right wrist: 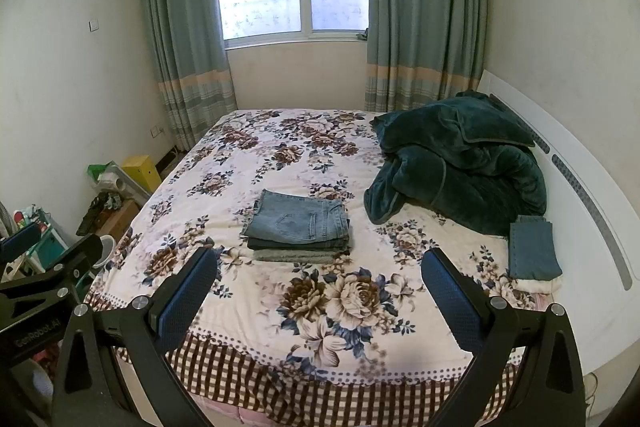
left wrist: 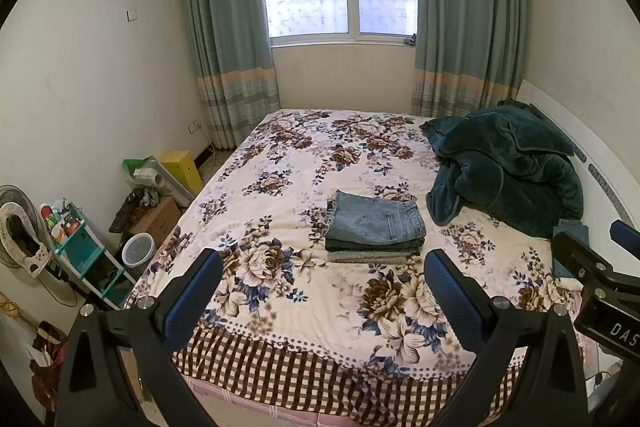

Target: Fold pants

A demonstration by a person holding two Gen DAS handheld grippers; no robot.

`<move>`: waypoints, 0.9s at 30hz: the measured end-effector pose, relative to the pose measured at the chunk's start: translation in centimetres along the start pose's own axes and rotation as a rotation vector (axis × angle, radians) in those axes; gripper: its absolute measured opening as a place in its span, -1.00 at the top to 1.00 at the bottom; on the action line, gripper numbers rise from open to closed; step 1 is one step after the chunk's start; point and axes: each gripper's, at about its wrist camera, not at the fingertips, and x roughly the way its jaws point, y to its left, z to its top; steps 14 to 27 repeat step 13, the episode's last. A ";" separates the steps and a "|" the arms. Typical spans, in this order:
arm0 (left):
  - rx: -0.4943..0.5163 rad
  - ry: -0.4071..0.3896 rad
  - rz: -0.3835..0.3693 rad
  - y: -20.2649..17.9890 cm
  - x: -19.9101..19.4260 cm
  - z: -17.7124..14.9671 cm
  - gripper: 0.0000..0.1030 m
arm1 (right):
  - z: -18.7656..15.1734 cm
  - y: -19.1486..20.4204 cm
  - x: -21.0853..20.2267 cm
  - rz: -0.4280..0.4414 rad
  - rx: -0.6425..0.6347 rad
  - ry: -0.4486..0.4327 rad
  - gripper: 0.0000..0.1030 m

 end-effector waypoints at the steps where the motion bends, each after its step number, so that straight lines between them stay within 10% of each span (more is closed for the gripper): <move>1: 0.000 0.000 0.000 0.0 0.0 0.0 -1.00 | 0.1 0.2 0.0 -0.001 -0.001 0.000 -1.00; 27: 0.002 -0.005 0.000 0.1 0.0 0.2 -1.00 | 0.0 0.5 0.1 0.004 0.000 0.001 -1.00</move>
